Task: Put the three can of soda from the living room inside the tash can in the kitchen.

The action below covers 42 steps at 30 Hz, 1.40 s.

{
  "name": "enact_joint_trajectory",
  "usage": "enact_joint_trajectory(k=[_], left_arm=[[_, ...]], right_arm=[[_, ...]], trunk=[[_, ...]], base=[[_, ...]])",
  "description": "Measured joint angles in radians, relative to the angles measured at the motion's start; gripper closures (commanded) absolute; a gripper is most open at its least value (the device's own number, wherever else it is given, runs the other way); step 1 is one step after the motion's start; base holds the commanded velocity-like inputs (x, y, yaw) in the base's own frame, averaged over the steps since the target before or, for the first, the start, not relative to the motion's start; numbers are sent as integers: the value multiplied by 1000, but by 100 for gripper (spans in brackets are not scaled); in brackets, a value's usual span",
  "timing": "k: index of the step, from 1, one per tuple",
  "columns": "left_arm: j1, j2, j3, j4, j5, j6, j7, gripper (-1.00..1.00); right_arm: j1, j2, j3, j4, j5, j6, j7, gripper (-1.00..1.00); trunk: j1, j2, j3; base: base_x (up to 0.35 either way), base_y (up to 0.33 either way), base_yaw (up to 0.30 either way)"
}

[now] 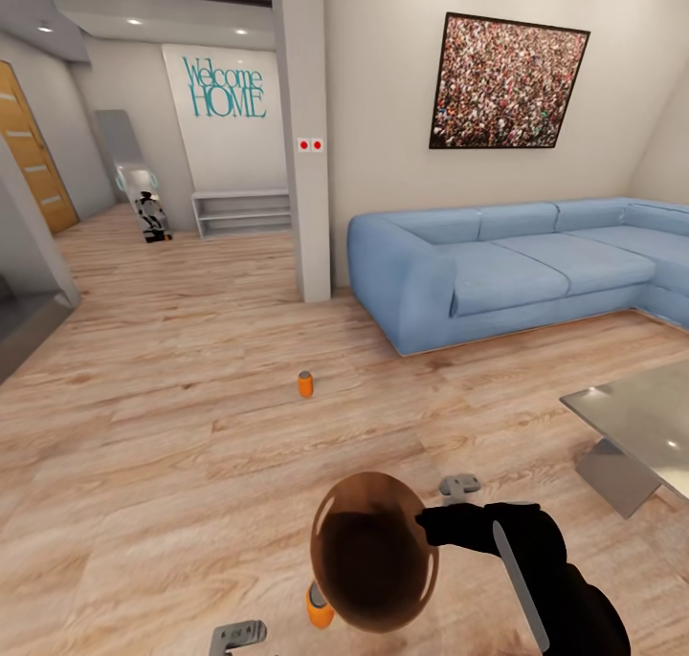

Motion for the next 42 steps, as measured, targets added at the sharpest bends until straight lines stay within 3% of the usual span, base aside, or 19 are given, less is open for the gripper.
enact_joint_trajectory(k=[42], left_arm=[[-1, -1, 0, 0, 1, 0, 2, -100]], right_arm=[[0, -1, -1, 0, -4, 1, 2, 100]], trunk=[[0, 0, 0]], base=[[21, 0, 0]])
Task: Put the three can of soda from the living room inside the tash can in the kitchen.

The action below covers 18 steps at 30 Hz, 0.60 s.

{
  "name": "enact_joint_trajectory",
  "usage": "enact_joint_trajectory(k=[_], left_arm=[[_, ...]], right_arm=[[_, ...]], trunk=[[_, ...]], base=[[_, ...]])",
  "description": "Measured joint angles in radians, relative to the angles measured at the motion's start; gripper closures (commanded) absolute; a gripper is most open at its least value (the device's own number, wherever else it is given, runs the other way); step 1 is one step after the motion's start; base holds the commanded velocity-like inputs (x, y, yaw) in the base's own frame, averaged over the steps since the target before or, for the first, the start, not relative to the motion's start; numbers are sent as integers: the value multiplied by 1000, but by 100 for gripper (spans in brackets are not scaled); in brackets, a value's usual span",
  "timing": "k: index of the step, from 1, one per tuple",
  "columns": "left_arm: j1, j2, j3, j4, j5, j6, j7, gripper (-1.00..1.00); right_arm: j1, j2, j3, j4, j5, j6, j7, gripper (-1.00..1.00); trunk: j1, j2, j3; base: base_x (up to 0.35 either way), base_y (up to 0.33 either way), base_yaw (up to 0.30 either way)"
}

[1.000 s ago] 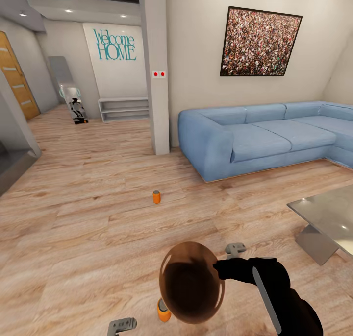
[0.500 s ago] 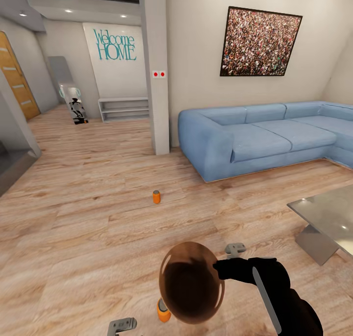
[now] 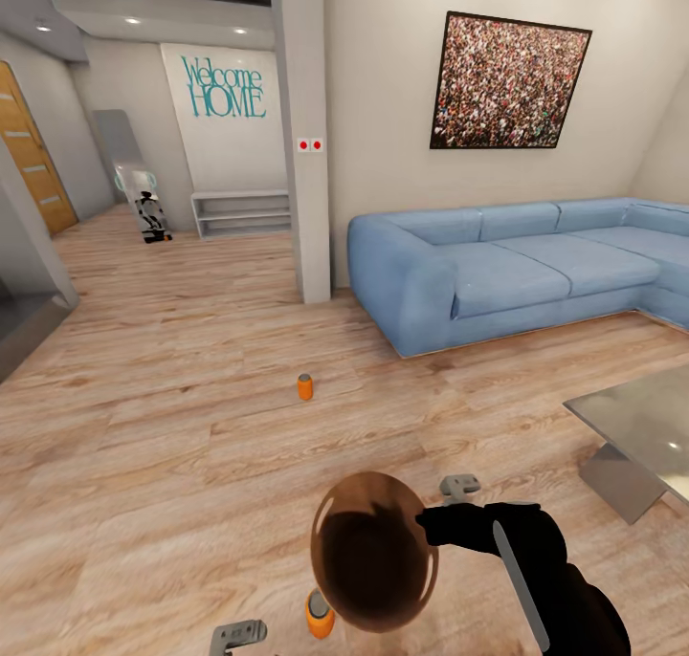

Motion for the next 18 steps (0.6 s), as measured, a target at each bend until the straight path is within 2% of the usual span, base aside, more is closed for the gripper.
enact_joint_trajectory(k=[8, 18], left_arm=[[1, 0, 0, 0, -1, 0, 0, -100], [1, 0, -1, 0, -1, 0, -1, -100]], right_arm=[[0, 1, -48, 0, 4, -3, 1, 100], [0, 2, -51, 1, 2, -4, 1, 100]], trunk=[[0, 0, 0], [0, 0, 0]], base=[[0, 0, 0], [0, 0, 0]])
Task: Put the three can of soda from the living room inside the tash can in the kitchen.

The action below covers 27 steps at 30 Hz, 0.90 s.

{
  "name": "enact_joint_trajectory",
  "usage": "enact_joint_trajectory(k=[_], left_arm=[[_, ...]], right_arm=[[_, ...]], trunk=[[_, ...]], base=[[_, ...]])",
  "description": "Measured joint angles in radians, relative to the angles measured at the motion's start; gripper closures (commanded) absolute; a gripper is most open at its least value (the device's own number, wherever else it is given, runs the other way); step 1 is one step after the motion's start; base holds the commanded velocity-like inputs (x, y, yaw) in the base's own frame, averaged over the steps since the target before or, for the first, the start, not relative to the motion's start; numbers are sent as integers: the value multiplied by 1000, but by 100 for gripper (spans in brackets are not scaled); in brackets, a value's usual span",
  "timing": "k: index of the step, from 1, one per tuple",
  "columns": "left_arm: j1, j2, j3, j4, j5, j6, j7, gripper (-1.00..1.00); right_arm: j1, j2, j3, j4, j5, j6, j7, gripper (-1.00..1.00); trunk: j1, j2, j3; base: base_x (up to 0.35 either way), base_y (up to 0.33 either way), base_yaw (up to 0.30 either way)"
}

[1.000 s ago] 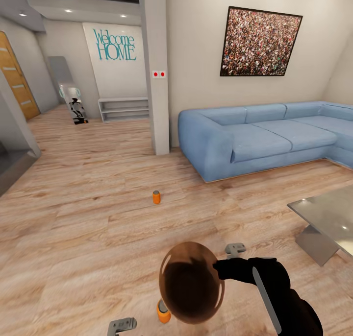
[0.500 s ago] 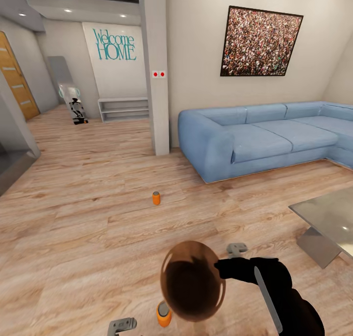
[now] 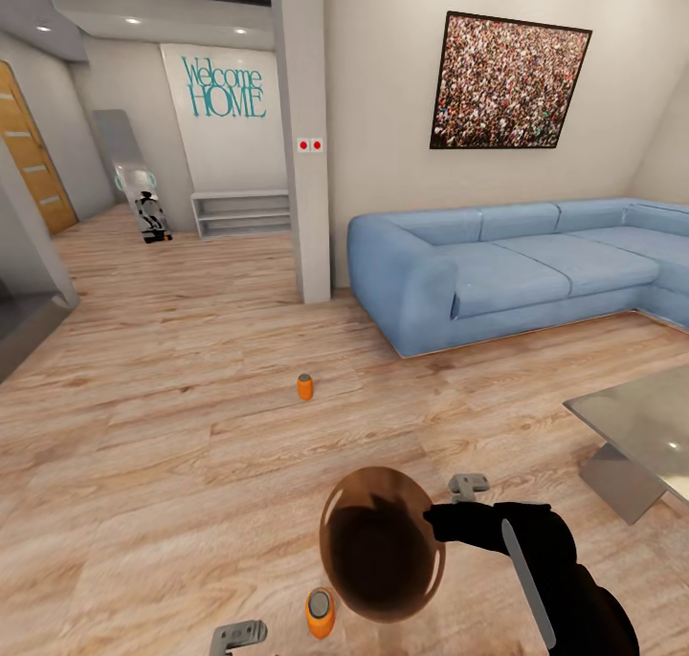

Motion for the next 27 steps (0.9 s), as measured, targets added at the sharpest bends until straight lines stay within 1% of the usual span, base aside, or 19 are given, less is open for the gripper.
enact_joint_trajectory(k=[9, 11, 14, 15, 16, 17, 18, 21, 23, 24, 27], left_arm=[[0, 0, -1, 0, 0, 0, -1, -100], [0, 0, -1, 0, 0, 0, -1, -100], [0, 1, 0, -1, 0, 0, -2, -100], [0, 1, 1, -1, 0, 0, -2, -100], [0, 1, 2, 0, 1, 0, -2, -100], [0, 1, 2, 0, 1, 0, -2, -100], [0, 1, 2, -1, 1, 0, -2, -100], [0, 2, 1, -1, 0, 0, -2, -100], [0, 1, -1, -1, -1, 0, -2, -100], [0, 1, -1, -1, -2, 0, -2, -100], [0, 0, -2, -1, -6, 1, -2, -100]], right_arm=[[0, -1, -6, 5, 5, -4, -13, 100], [0, -1, -18, 6, 6, -5, -14, 100], [0, -3, -64, 7, 0, -5, -15, 100], [0, -6, -81, 7, 2, -6, -15, 100], [0, -8, -88, 7, 13, -9, -16, 100], [0, -9, -92, 7, 22, -10, -15, 100], [0, -11, -95, 8, 21, -11, -15, 100], [0, -19, -98, 8, -2, -7, -11, 100], [0, -22, -100, 7, 2, -6, -9, 100], [0, -23, -105, 7, 7, -6, -7, 100], [0, -24, -136, 4, 9, -6, -3, 100]], trunk=[[0, 0, 0], [0, 0, 0], [0, 0, 0], [0, 0, 0], [0, 0, 0], [0, 0, 0], [0, 0, 0], [0, 0, 0], [0, 0, 0], [0, 0, 0], [0, 0, 0]], base=[[0, 0, 0], [0, 0, 0], [0, 0, 0], [0, 0, 0], [0, 0, 0], [0, 0, 0], [0, 0, 0], [0, 0, 0], [0, 0, 0], [0, 0, 0], [0, 0, 0]])
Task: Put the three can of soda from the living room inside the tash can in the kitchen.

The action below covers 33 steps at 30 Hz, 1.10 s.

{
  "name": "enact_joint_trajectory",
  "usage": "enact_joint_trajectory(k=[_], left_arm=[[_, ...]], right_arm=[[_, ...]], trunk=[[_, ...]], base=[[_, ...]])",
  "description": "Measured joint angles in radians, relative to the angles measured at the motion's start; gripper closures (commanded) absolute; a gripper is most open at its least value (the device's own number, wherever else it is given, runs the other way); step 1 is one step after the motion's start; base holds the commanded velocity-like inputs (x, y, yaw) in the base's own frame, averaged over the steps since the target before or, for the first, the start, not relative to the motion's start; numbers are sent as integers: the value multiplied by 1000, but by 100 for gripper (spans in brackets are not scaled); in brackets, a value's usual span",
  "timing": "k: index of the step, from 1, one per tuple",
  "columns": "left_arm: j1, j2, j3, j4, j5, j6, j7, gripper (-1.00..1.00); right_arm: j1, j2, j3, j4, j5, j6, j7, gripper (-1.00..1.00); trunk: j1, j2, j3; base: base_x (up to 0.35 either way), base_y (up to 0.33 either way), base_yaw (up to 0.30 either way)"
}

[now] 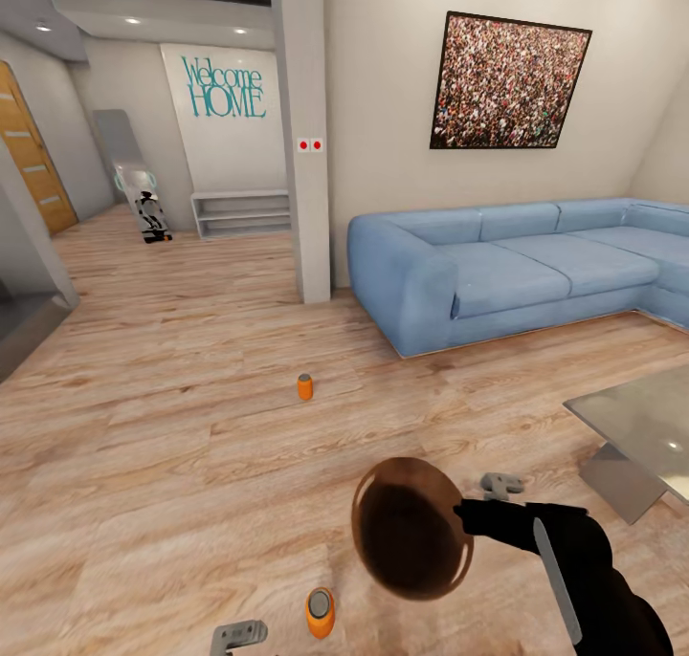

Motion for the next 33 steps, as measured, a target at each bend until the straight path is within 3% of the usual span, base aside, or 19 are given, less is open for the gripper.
enact_joint_trajectory(k=[5, 17, 24, 33], left_arm=[[0, 0, 1, -15, -2, 3, -1, -100], [0, 6, 0, -96, -4, 24, -4, -100], [0, 19, 2, -96, -2, 28, -4, -100], [0, 15, 2, -64, 4, 15, -1, -100]], right_arm=[[0, 0, -31, -4, 9, 0, 3, 100], [0, 1, -32, -17, 7, 4, 4, 100], [0, 1, -34, -17, 9, 7, 3, 100], [0, 1, -31, -16, 9, 12, 3, 100]], trunk=[[0, 0, 0], [0, 0, 0], [0, 0, 0], [0, 0, 0]], base=[[0, 0, 0], [0, 0, 0], [0, 0, 0], [0, 0, 0]])
